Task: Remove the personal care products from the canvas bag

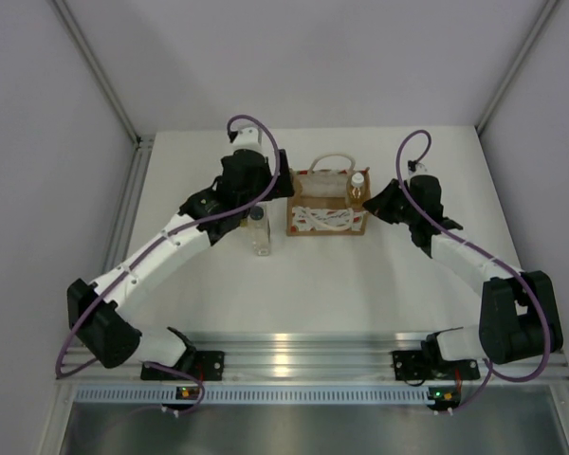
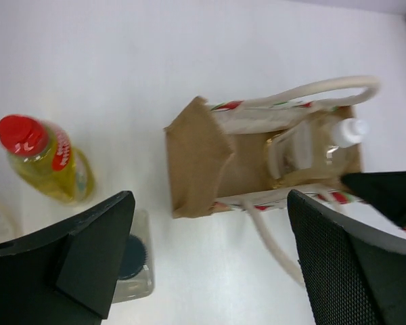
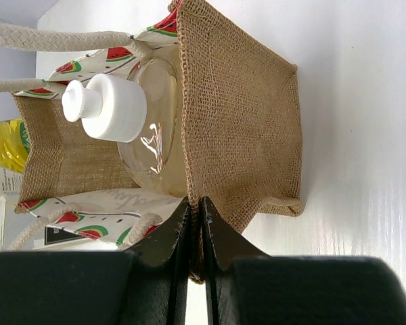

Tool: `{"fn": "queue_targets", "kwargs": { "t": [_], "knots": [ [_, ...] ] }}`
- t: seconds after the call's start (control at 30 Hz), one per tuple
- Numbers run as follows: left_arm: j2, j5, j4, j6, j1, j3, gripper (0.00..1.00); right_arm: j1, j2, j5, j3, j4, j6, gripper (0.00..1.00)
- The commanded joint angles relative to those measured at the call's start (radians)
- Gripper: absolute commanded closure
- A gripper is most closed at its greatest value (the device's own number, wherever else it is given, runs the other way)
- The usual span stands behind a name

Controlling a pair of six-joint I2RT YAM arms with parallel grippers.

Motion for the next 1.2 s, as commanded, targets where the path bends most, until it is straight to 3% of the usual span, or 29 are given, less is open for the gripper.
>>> {"fn": "queue_targets", "kwargs": {
  "t": [0.0,0.37,0.7,1.03,1.17],
  "knots": [
    [0.020,0.085,0.025,-0.004,-0.043,0.113,0.01,-0.004,-0.025,0.016,0.033,-0.038,-0.016,0.91],
    [0.347,0.143,0.019,0.048,-0.150,0.438,0.03,-0.004,-0.029,0.021,0.033,-0.038,-0.010,0.91],
    [0.594,0.137,0.020,0.064,-0.169,0.613,0.04,-0.004,-0.029,0.024,0.033,-0.036,-0.010,0.91],
    [0.710,0.066,0.020,0.070,-0.173,0.670,0.09,-0.004,-0.026,0.024,0.036,-0.038,-0.019,0.91],
    [0.744,0.051,0.019,0.076,-0.175,0.682,0.18,-0.004,-0.028,0.025,0.035,-0.038,-0.020,0.91]
  ]
}}
